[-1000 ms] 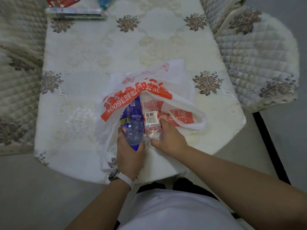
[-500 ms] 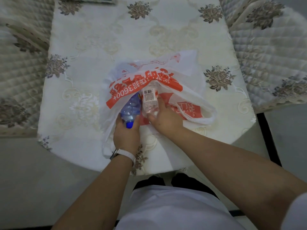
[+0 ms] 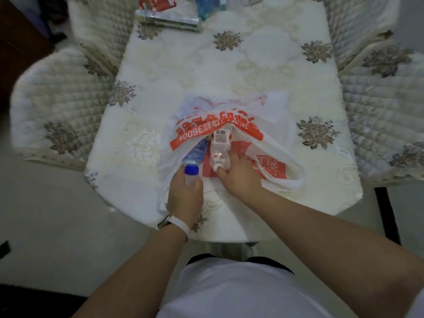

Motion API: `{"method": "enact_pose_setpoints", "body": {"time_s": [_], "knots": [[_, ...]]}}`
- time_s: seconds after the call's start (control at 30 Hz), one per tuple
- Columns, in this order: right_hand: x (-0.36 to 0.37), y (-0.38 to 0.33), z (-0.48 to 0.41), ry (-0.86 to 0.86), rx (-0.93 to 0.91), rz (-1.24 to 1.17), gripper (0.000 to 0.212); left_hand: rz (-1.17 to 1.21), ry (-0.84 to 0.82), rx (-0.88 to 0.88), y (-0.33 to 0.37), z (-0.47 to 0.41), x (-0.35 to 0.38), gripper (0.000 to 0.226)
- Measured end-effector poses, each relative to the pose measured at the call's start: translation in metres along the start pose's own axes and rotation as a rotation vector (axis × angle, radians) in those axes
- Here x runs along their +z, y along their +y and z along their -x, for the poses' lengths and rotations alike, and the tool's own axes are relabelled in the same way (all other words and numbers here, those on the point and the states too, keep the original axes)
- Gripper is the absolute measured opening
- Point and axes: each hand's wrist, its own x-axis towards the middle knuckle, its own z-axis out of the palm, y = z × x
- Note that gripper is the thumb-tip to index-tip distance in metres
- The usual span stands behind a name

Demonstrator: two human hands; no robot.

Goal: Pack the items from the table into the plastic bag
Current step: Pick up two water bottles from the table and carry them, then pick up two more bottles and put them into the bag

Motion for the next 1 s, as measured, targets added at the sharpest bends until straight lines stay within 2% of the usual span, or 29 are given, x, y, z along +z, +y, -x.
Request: {"method": "enact_pose_setpoints", "body": {"time_s": [0.17, 0.3, 0.53, 0.73, 1.0], "knots": [[-0.016, -0.004, 0.024, -0.018, -0.170, 0.115, 0.045, -0.173, 0.048, 0.099, 0.016, 0.031, -0.015, 0.039], [-0.018, -0.018, 0.034, -0.031, -0.388, 0.174, 0.039, -0.338, 0.105, 0.186, 0.024, 0.042, -0.031, 0.042], [-0.011, -0.071, 0.039, 0.004, -0.680, 0.226, 0.048, -0.462, 0.186, 0.312, 0.010, 0.034, -0.091, 0.055], [0.020, -0.134, 0.037, -0.035, -0.812, 0.344, 0.046, -0.549, 0.193, 0.427, -0.028, 0.011, -0.164, 0.050], [0.130, -0.278, 0.041, -0.075, -0.870, 0.473, 0.049, -0.611, 0.252, 0.462, -0.119, -0.045, -0.323, 0.045]]}}
